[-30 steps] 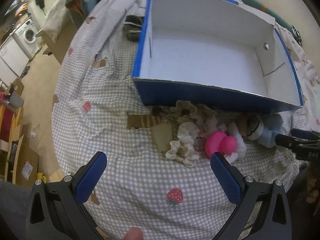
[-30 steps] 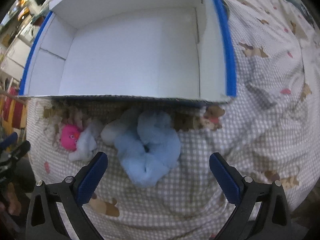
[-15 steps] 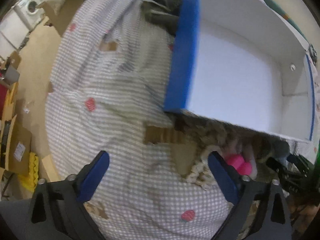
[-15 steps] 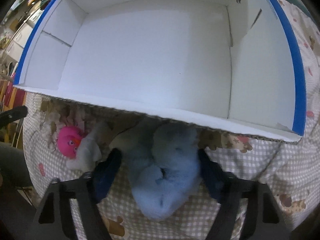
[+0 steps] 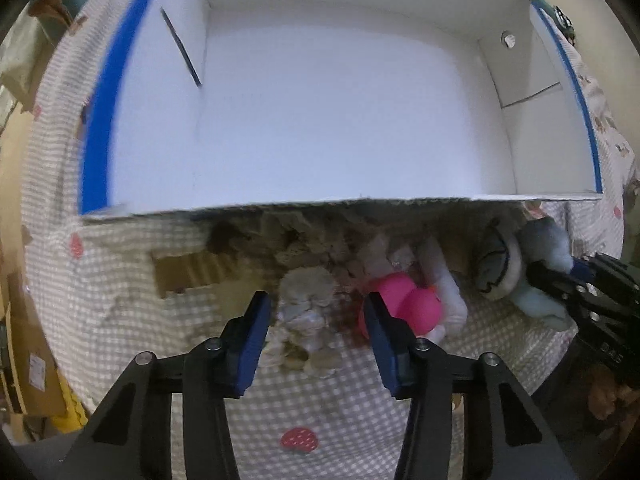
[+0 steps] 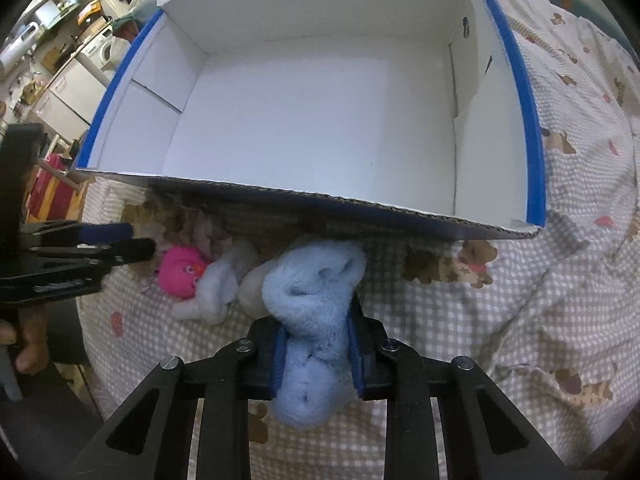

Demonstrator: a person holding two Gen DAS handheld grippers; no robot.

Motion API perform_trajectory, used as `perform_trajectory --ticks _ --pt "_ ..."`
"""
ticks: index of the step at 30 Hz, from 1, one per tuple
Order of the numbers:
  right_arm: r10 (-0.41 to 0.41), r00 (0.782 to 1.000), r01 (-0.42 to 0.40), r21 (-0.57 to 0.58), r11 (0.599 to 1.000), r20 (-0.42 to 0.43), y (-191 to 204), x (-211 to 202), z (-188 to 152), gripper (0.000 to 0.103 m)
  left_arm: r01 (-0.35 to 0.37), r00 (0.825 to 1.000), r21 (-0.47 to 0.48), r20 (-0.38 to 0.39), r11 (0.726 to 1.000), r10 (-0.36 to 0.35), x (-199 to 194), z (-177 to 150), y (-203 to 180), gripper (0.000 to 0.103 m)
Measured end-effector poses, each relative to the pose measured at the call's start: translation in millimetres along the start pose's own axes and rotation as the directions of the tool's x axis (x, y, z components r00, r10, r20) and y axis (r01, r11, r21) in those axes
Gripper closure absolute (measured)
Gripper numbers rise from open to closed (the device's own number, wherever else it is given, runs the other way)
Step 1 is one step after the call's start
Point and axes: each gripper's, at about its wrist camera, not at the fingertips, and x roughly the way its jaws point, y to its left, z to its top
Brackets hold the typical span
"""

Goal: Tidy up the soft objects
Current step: 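Grasp the light-blue plush with the right gripper while the left grasps the cream lace scrunchie, then carry the blue plush and lace scrunchie into the white box with both grippers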

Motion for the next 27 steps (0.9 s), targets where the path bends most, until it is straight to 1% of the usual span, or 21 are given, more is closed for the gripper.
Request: perform_trajectory --ticks 2,3,4,5,8,11,12,16,18,21,25,27 --pt "-0.003 1.0 0.003 -0.004 1.0 0.004 -2.1 -5.0 0.6 0.076 0.022 0.999 -0.003 -0.034 1.0 -0.023 11.0 5.8 3.5 0.077" --pt "-0.007 1.0 0.007 -0.006 1.0 0.003 -4.4 -3.5 4.4 0.076 0.026 0.999 -0.005 -0.044 1.0 -0.026 14.3 5.7 4.4 0.081" --pt "-0.006 1.0 0.006 -0.006 1.0 0.0 -2.3 0.1 8.0 0.076 0.032 0.998 -0.002 -0.053 0.999 -0.032 16.4 5.6 5.2 0.089" --pt "-0.004 1.0 0.004 -0.007 1.0 -0.003 -2.4 0.4 9.3 0.076 0.042 0.998 -0.001 -0.052 0.999 -0.042 15.8 3.8 6.3 0.09" --pt "-0.003 1.0 0.003 -0.016 1.0 -0.001 -1.2 -3.4 5.5 0.076 0.074 0.997 0.006 -0.011 0.997 -0.073 3.5 0.7 7.6 0.093" --pt "0.005 1.0 -0.004 -0.018 1.0 0.018 2.8 -5.7 2.4 0.076 0.093 0.995 0.019 0.037 0.996 -0.093 -22.4 -7.8 12.9 0.093" --pt "0.009 1.0 -0.009 -0.015 1.0 0.023 4.7 -7.2 -2.8 0.076 0.095 0.994 0.016 0.054 0.995 -0.095 -33.9 -15.2 17.8 0.093" --pt "0.023 0.998 -0.021 -0.027 0.999 0.052 12.5 -15.9 -7.1 0.076 0.042 0.991 -0.032 0.125 0.999 -0.038 -64.9 -27.5 19.2 0.093" --pt "0.029 0.997 -0.025 -0.047 0.999 0.076 18.5 -23.0 -8.0 0.076 0.032 0.99 -0.069 0.138 0.997 -0.023 -74.2 -34.6 24.9 0.093" --pt "0.037 0.992 -0.029 -0.068 0.997 0.122 26.8 -37.9 -9.2 0.076 0.005 0.989 -0.122 0.148 0.993 0.013 -74.1 -46.9 27.4 0.093" --pt "0.043 0.981 -0.031 -0.07 0.997 0.191 32.1 -58.8 -10.0 0.076 0.007 0.985 -0.146 0.172 0.989 0.018 -82.8 -50.1 28.5 0.093" --pt "0.049 0.977 -0.035 -0.07 0.997 0.209 34.5 -68.5 -8.4 0.076 0.014 0.982 -0.154 0.188 0.988 0.015 -91.4 -50.6 28.2 0.093"
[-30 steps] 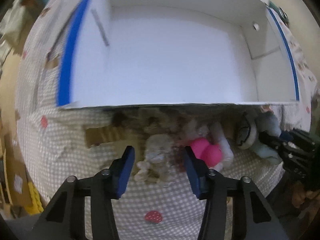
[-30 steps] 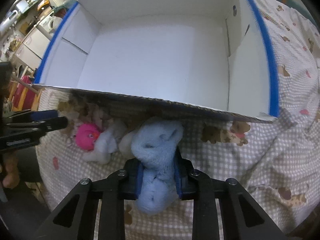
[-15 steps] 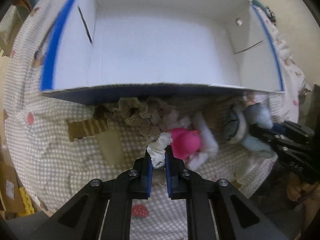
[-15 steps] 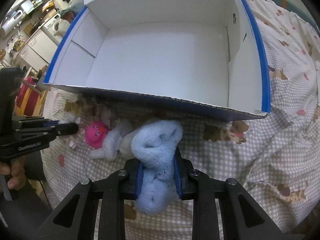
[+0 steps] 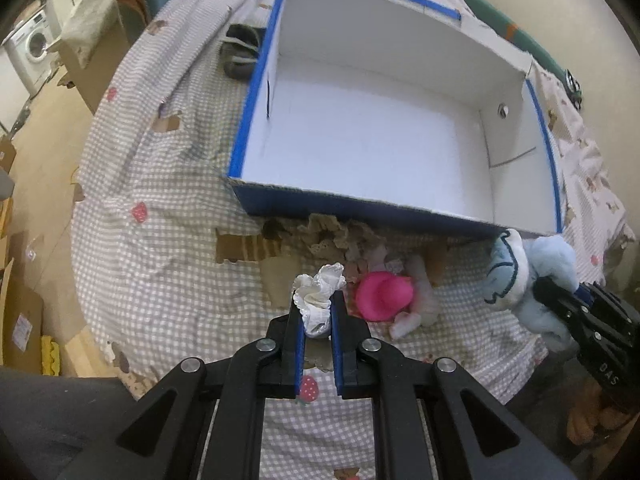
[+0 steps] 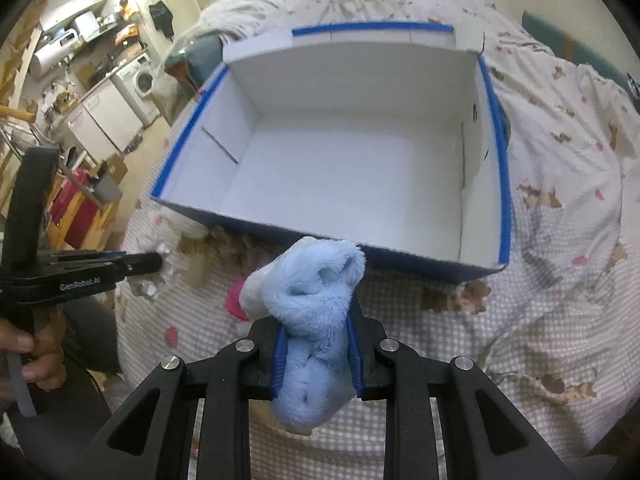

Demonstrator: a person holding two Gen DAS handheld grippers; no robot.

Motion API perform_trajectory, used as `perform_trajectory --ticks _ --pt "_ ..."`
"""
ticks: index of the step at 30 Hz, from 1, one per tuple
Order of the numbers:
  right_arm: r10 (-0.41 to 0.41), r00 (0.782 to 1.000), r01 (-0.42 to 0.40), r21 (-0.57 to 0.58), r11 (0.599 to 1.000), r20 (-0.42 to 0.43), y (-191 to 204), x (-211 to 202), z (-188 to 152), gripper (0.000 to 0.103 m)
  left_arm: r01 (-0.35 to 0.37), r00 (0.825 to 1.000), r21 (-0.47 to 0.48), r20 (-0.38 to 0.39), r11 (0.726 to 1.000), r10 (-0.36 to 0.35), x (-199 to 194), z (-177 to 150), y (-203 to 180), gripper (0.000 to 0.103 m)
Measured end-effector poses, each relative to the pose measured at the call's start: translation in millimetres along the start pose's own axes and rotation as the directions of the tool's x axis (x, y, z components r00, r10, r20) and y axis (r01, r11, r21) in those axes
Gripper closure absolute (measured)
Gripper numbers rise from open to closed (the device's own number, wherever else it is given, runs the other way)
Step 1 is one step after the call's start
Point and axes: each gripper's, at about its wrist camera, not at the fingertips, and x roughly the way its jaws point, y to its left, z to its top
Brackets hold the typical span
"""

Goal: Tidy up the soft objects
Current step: 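Carry the blue plush and lace scrunchie into the white box with both grippers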

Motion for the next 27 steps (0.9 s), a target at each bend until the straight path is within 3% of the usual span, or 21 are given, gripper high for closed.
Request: perform_trajectory --ticks 8,16,23,27 --pt "0.002 0.998 0.0 -0.038 0.999 0.061 17.2 -24.8 24.1 0.076 0.0 0.997 0.022 0.079 1.0 -0.001 -30.2 17.2 -18.5 0.093" --pt "-0.027 0.988 0.038 -0.069 0.997 0.15 28.5 -35.6 65.9 0.076 -0.026 0.986 0.062 0.164 0.998 0.016 -52.7 54.8 -37.0 0.093" --pt "-0.039 0.986 0.048 -0.051 0.998 0.16 21.5 -15.5 99.6 0.076 -0.046 0.984 0.078 0.178 0.996 0.031 -37.1 91.7 -43.9 0.093" --pt "-0.048 0.991 0.052 -0.032 0.998 0.128 11.5 14.0 110.0 0.076 -0.058 0.989 0.086 0.141 0.995 0.046 -6.8 107.7 -45.5 0.093"
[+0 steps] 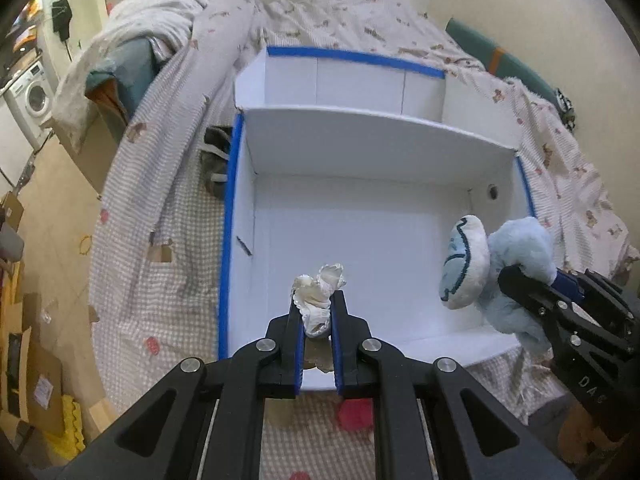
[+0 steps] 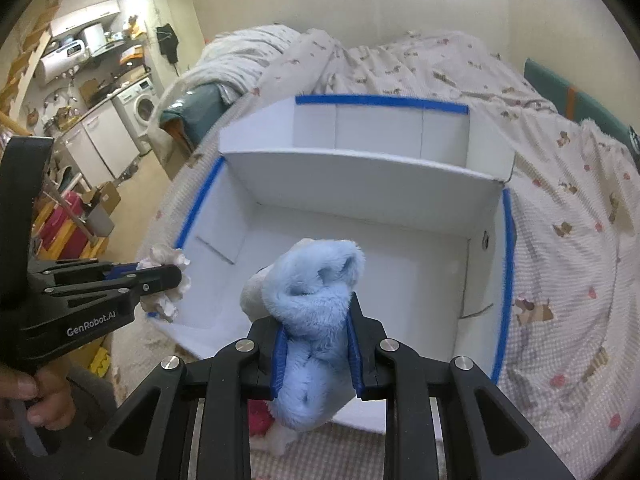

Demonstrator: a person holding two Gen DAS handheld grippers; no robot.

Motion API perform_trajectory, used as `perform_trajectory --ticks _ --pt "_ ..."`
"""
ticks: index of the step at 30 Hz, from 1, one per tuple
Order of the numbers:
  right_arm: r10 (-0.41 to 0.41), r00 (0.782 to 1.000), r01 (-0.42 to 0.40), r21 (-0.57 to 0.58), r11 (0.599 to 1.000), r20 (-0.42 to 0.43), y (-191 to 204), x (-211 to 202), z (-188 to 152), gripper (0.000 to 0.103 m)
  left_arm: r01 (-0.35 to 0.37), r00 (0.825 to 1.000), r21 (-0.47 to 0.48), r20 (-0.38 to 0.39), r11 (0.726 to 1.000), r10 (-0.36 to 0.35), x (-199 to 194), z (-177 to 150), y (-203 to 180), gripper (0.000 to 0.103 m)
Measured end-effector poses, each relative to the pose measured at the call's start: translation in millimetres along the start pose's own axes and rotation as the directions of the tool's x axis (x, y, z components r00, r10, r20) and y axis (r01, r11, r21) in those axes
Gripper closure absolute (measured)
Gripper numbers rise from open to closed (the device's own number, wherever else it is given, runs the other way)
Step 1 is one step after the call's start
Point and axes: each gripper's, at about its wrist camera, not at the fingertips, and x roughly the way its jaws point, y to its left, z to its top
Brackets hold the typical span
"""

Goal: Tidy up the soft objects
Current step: 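Carry the blue plush and lace scrunchie into the white box with both grippers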

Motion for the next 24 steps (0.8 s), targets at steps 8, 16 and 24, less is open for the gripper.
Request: perform_trajectory --ticks 8,16,24 --pt "0.022 0.996 -0.012 0.104 0.995 -0.09 -25.2 61.2 -11.7 0.076 -0.026 0.998 0.055 -0.051 0.998 0.029 55.3 3.4 -10.4 0.093" --pt "0.017 0.984 -0.001 0.096 0.995 -0.175 -26.6 92.7 -22.8 0.076 -0.063 0.996 0.035 -0.059 0.997 0.065 92.6 -3.2 -10.7 0.093" --pt "0.002 0.973 0.018 0.087 0.996 -0.231 -24.3 100.8 -24.0 0.076 -0.068 0.997 0.069 -0.04 0.995 0.071 100.8 -6.6 -20.9 0.093"
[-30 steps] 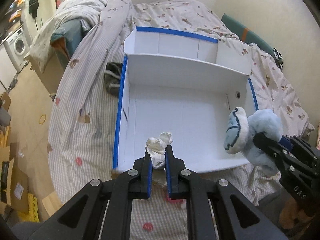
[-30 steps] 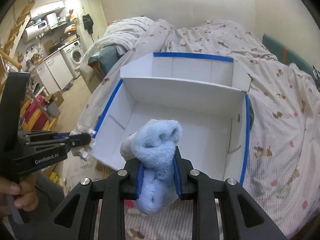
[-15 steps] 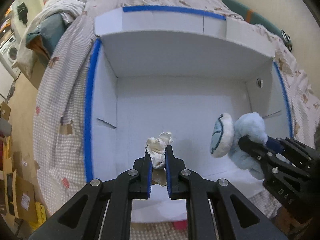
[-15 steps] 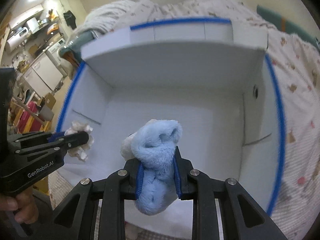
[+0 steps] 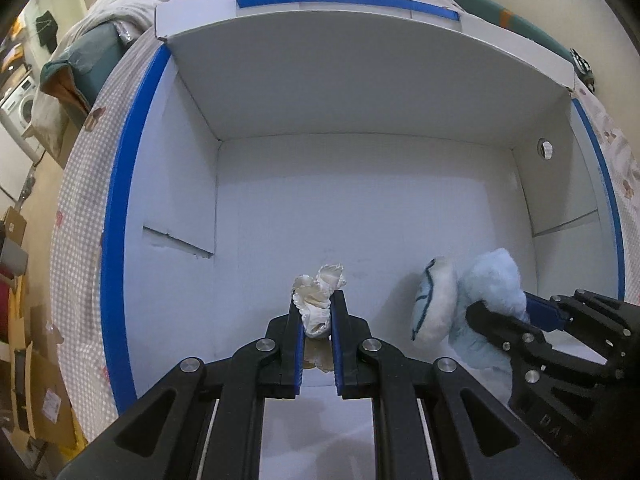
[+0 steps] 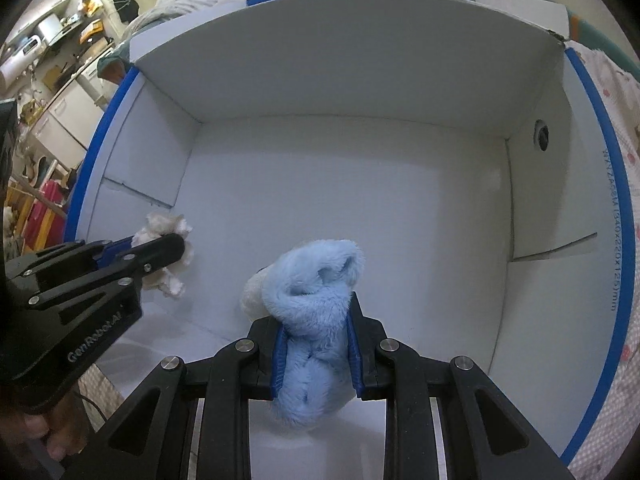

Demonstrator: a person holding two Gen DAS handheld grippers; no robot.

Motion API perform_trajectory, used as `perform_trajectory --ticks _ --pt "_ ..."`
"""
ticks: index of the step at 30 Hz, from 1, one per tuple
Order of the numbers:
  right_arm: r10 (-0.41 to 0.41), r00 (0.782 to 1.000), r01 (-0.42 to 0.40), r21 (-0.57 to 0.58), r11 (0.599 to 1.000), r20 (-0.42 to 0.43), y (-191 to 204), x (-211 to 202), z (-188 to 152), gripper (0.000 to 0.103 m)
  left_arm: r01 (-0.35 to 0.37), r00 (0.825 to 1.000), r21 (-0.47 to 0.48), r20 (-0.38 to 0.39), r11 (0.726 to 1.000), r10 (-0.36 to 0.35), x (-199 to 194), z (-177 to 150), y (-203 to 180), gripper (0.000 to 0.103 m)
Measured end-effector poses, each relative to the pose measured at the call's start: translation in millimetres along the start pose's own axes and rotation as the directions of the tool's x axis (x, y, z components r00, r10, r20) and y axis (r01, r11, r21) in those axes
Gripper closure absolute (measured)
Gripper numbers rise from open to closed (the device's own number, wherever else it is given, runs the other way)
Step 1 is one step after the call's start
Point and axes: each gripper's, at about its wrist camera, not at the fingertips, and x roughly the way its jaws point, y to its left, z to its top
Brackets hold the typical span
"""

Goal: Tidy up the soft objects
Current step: 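Carry the blue plush and lace scrunchie into the white box with both grippers, then open both grippers to drop the plush and scrunchie inside the box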

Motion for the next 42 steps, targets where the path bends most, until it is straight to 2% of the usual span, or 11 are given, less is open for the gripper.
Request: perform_trajectory --ticks 16,22,27,30,31,32,33,35,36,39,42 --pt "-0.018 1.0 0.018 -0.007 1.0 -0.019 0.5 7.7 5.2 0.076 0.012 1.0 -0.021 -0.005 1.0 -0.012 -1.7 -0.7 7.7 0.091" --pt "-0.078 0.997 0.079 -0.035 0.996 0.029 7.2 3.8 5.3 0.076 0.014 1.0 -0.02 -0.023 1.0 -0.014 2.0 -1.2 8.5 0.09" --pt "-0.059 0.998 0.059 -0.005 0.998 0.026 5.2 3.8 6.6 0.071 0.008 1.0 0.002 -0.025 1.0 -0.008 5.3 -0.2 6.0 0.088" --pt "-0.049 0.999 0.048 0.022 0.999 0.021 1.4 4.3 7.4 0.058 0.01 1.0 -0.01 -0.024 1.0 -0.01 5.9 1.4 9.2 0.086" --pt "-0.046 0.998 0.045 0.032 0.998 0.03 0.2 2.7 7.7 0.042 0.012 1.0 -0.016 -0.021 1.0 -0.012 5.5 1.6 10.2 0.082" --pt "-0.05 0.998 0.048 0.041 0.998 0.039 -0.6 0.7 8.2 0.036 0.007 1.0 -0.02 -0.011 1.0 -0.007 3.8 1.1 10.0 0.078" --pt "-0.048 0.998 0.046 0.051 0.998 0.045 -1.6 -0.8 8.5 0.036 -0.004 1.0 -0.021 -0.002 1.0 0.004 2.6 1.7 10.8 0.075" --pt "-0.05 0.997 0.046 0.072 0.996 0.057 -3.4 -4.3 9.0 0.031 -0.024 1.0 -0.028 0.016 0.999 0.024 0.0 2.8 11.9 0.053" --pt "-0.05 0.997 0.045 0.084 0.995 0.061 -4.8 -5.3 8.7 0.028 -0.024 0.999 -0.034 0.024 0.999 0.025 -1.6 3.4 12.9 0.048" --pt "-0.023 0.997 0.014 0.132 0.991 0.068 -10.6 -9.5 6.1 0.019 -0.014 0.999 -0.031 0.049 0.999 0.016 -8.4 3.5 14.9 0.046" --pt "-0.017 0.995 0.005 0.125 0.992 0.097 -10.2 -18.3 2.9 0.003 -0.031 0.998 -0.023 0.06 0.999 0.032 -15.5 2.5 16.8 0.045"
